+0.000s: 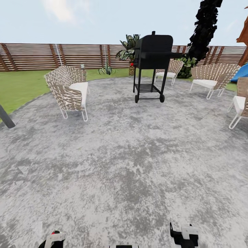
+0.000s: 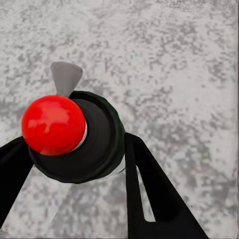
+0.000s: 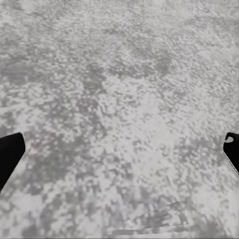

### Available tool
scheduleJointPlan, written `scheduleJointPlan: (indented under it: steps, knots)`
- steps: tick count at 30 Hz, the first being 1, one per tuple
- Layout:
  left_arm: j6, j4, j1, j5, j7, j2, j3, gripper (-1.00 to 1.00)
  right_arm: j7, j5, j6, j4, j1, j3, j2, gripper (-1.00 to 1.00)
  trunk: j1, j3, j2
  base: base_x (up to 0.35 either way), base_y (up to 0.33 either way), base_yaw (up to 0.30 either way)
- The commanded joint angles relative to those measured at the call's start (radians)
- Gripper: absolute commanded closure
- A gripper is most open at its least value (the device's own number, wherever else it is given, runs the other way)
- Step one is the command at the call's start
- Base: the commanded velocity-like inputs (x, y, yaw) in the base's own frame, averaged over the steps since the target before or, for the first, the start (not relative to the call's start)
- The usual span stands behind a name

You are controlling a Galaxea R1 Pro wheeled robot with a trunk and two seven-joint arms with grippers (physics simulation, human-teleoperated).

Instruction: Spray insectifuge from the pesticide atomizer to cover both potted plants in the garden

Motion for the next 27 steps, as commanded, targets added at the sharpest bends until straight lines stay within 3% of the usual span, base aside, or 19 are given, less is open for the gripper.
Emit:
scheduleJointPlan:
  steps: [1,15,27]
  knots:
    - [-0.003,0.002,0.000,-0.006,-0.005,0.000,0.009,1.00,-0.006,0.011,-0.002,0.001,-0.001,-0.005,0.000,-1.00,0.000,-0.001,0.000,0.337,-0.075,0.000]
    - [-0.004,0.008,0.000,-0.006,-0.001,-0.009,0.009,1.00,-0.007,0.009,-0.002,0.010,-0.001,-0.005,0.000,-1.00,0.000,-0.001,0.000,0.336,-0.075,0.005]
    - [-0.004,0.007,0.000,-0.006,0.005,-0.010,0.009,1.00,-0.011,0.008,-0.002,0.010,-0.001,-0.005,-0.001,-1.00,0.000,-0.001,0.000,0.337,-0.075,0.247]
